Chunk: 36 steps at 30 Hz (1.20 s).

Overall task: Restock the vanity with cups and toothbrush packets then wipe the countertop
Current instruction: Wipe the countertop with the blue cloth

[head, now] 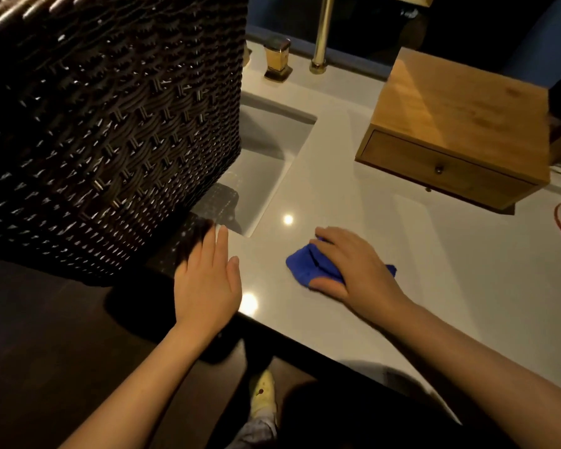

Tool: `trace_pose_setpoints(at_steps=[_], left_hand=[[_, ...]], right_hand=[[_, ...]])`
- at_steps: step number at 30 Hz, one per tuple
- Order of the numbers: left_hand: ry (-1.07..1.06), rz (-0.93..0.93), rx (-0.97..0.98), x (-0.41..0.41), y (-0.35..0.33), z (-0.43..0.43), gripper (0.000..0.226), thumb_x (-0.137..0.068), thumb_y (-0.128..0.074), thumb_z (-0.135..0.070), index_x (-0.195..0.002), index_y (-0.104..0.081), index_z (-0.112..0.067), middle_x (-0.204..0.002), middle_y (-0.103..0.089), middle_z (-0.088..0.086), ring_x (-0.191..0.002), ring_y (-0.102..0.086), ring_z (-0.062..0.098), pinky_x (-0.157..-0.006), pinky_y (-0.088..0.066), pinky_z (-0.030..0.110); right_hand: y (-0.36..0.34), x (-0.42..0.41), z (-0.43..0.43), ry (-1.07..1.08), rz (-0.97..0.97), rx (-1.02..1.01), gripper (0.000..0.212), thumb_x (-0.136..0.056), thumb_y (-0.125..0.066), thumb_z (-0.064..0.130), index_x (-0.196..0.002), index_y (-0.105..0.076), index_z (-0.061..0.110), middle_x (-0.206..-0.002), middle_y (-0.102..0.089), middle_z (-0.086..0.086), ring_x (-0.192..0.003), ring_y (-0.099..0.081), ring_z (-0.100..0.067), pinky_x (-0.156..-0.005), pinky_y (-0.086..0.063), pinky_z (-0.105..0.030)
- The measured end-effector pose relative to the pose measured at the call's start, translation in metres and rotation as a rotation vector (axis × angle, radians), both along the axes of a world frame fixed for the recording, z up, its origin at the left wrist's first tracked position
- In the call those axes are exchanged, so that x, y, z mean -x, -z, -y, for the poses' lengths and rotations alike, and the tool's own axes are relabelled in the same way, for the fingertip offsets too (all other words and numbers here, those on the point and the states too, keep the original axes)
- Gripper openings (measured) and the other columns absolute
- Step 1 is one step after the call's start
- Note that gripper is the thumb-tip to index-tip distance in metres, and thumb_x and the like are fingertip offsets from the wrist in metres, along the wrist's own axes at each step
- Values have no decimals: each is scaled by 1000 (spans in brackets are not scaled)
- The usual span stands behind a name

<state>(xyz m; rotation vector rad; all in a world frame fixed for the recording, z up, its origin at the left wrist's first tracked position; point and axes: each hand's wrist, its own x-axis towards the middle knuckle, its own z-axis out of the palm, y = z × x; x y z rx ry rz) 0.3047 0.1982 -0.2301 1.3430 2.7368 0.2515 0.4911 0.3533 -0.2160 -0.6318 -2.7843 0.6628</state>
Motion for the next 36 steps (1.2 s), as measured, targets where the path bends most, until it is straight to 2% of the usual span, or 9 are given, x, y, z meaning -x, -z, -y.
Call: trace_pose_setpoints(at_steps=[5,11,16,21,25,28,30,32,36], left_hand=[[-14,2,16,0,1,-2,56,-90,-26,-34,-142,-26,-12,-147,-37,10,-123,-46,28,-88,-42,43],[-11,7,22,0,-1,-2,57,-90,-23,-35,-142,-25,-12,-147,-37,10,-122,-47,28,-87,-43,42],[-2,1,15,0,-2,-2,57,-89,-23,-34,-141,-29,-11,-146,-38,11,-120,-48,30,-85,-43,42],[29,14,51,3,-5,0,58,-90,-19,-33,-144,-23,-12,-151,-30,9,-129,-39,27,-92,-38,41],[62,95,18,10,-7,2,53,-94,-27,-27,-144,-21,-13,-153,-23,7,-130,-35,27,-94,-37,44],[82,85,32,11,-7,10,55,-94,-33,-31,-145,-19,-14,-153,-23,8,-129,-36,29,-92,-39,47],[75,79,33,9,-7,15,56,-94,-33,-34,-144,-20,-14,-152,-26,10,-128,-37,30,-92,-40,48],[75,77,21,8,-6,18,56,-94,-32,-35,-144,-21,-13,-151,-27,11,-128,-38,30,-91,-40,48],[76,61,8,7,-4,17,55,-94,-34,-33,-143,-23,-11,-151,-29,12,-127,-40,31,-90,-41,48]], right_hand=[[2,60,-69,324,-50,-63,50,-87,-58,38,-127,-48,9,-126,-49,-12,-116,-43,-27,-94,-37,-34],[2,117,-103,522,-80,-115,42,-90,-50,38,-125,-48,14,-121,-52,-11,-110,-44,-28,-90,-37,-36],[5,85,-17,299,-130,-70,37,-87,-56,35,-118,-57,13,-118,-56,-12,-103,-47,-32,-85,-42,-42],[-3,39,69,125,-40,-10,43,-82,-63,35,-120,-59,16,-126,-56,-13,-108,-51,-34,-89,-44,-43],[-7,8,96,-19,51,-6,45,-74,-70,35,-115,-64,18,-121,-62,-14,-100,-60,-34,-84,-50,-41],[-6,-12,90,-78,24,-64,41,-71,-72,33,-108,-68,16,-116,-65,-14,-95,-64,-32,-82,-51,-40],[-3,-24,71,0,-33,-63,39,-72,-75,24,-107,-68,9,-115,-64,-19,-97,-63,-35,-86,-48,-42],[0,-35,37,212,-74,-59,40,-72,-77,15,-108,-66,3,-114,-62,-23,-99,-60,-40,-91,-44,-41],[0,-33,-40,647,-81,-62,39,-85,-63,22,-120,-56,6,-119,-53,-20,-111,-44,-35,-93,-39,-40]])
